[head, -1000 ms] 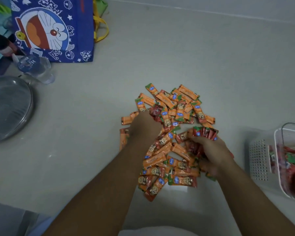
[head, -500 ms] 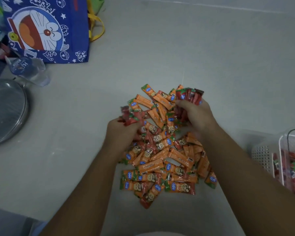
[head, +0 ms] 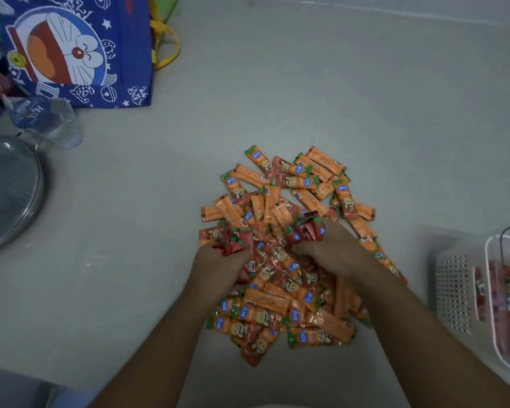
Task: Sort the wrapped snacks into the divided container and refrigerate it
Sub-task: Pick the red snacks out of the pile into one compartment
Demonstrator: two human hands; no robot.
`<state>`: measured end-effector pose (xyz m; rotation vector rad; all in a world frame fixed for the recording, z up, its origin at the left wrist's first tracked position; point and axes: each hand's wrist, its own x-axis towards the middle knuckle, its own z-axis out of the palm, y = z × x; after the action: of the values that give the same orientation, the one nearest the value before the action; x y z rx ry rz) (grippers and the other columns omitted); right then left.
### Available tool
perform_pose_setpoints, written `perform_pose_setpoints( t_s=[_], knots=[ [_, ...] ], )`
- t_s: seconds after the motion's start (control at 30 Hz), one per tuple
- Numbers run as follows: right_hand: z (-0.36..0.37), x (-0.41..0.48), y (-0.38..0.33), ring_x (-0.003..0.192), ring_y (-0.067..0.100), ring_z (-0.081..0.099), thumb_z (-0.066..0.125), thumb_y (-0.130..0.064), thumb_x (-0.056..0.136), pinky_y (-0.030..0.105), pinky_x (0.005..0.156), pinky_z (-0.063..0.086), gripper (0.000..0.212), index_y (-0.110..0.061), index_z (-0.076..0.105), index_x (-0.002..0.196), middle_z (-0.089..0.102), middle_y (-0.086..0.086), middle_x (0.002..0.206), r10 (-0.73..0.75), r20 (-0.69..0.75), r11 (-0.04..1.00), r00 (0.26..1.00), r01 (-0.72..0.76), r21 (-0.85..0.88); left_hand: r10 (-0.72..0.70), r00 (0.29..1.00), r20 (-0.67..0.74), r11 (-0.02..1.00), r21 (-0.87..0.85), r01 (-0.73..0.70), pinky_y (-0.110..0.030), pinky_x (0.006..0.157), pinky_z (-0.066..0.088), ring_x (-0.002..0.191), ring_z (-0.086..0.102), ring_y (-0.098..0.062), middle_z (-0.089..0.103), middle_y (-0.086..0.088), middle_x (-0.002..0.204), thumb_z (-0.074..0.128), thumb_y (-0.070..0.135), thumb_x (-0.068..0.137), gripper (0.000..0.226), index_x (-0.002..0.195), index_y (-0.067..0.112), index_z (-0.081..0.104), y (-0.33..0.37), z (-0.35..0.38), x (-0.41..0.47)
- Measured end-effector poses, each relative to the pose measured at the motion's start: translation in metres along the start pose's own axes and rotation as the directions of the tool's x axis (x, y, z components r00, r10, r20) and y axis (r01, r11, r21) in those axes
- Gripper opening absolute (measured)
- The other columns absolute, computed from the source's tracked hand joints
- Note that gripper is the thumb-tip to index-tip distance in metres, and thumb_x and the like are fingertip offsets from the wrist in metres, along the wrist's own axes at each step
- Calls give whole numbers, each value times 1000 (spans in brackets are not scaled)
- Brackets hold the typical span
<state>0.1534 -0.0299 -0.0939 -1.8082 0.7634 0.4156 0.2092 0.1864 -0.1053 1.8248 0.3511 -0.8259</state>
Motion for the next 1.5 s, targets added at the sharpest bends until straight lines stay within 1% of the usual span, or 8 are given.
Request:
perform_pose_setpoints(
  t_s=[0.17, 0.33, 0.5, 0.73, 0.93, 1.07, 1.33, 1.5],
  knots=[
    [-4, -8, -6, 66, 8, 70, 78, -26, 76, 29, 63, 52, 20, -30, 67, 93, 74, -9, 77, 15, -197, 968, 980, 35, 249, 88, 991, -105, 986, -130, -101, -26, 53, 59, 66, 76, -14, 78, 2, 76, 81, 25, 77, 8, 81, 32, 79, 4, 6, 1],
    [12, -15, -20, 84, 16, 75, 83, -36, 65, 31, 66, 57, 43, -33, 67, 105, 77, -5, 95, -79, 58, 921, 995, 51, 387, 91, 971, -222, 957, -251, -147, -26, 55, 59, 72, 78, -15, 80, 3, 81, 82, 24, 78, 13, 83, 36, 81, -2, -21, -4],
    [44, -10, -9, 97, 25, 72, 85, -25, 69, 48, 93, 55, 41, -31, 70, 107, 77, 0, 102, 45, 272, 956, 961, -121, 269, 97, 980, -173, 959, -248, -139, -24, 54, 58, 70, 77, -17, 79, -2, 78, 82, 29, 66, 16, 82, 30, 82, -12, -43, -14],
    [21, -26, 8, 75, 20, 76, 80, -30, 68, 36, 64, 60, 32, -30, 70, 98, 78, -3, 85, 134, -79, 909, 988, -91, 406, 80, 984, 158, 992, 86, -94, -35, 74, 62, 77, 76, -13, 79, 6, 83, 80, 28, 64, 21, 84, 34, 79, -31, -16, -31],
    [0, -65, 23, 71, 6, 72, 78, -31, 66, 33, 68, 54, 31, -38, 69, 95, 75, -16, 84, 83, -303, 935, 949, 31, 354, 338, 941, 11, 899, 291, -327, -16, 60, 42, 69, 62, 13, 69, 30, 75, 79, 31, 77, 16, 78, 40, 66, -40, 11, -48],
    [-14, -91, 27, 66, 3, 69, 74, -30, 71, 31, 66, 53, 22, -36, 68, 92, 72, -19, 78, 13, -392, 962, 920, 95, 256, 380, 923, -60, 893, 282, -350, -20, 58, 42, 72, 61, 14, 67, 33, 78, 80, 32, 77, 15, 79, 32, 65, -31, 11, -55],
    [-66, -152, 20, 51, 2, 61, 69, -26, 71, 27, 48, 47, 15, -32, 65, 84, 68, -13, 65, -139, -481, 955, 865, 246, 165, 529, 847, -48, 836, 199, -511, -40, 58, 56, 60, 64, -20, 68, -3, 68, 77, 34, 75, 16, 79, 23, 66, 7, 60, -108],
    [-117, -187, 29, 66, 15, 66, 67, -35, 64, 31, 59, 51, 25, -31, 62, 88, 68, -6, 74, -172, -582, 954, 795, 282, 104, 603, 798, 20, 789, 131, -600, -39, 53, 53, 53, 57, -21, 62, 1, 58, 73, 26, 73, 10, 73, 24, 64, 32, 107, -146]
  ],
)
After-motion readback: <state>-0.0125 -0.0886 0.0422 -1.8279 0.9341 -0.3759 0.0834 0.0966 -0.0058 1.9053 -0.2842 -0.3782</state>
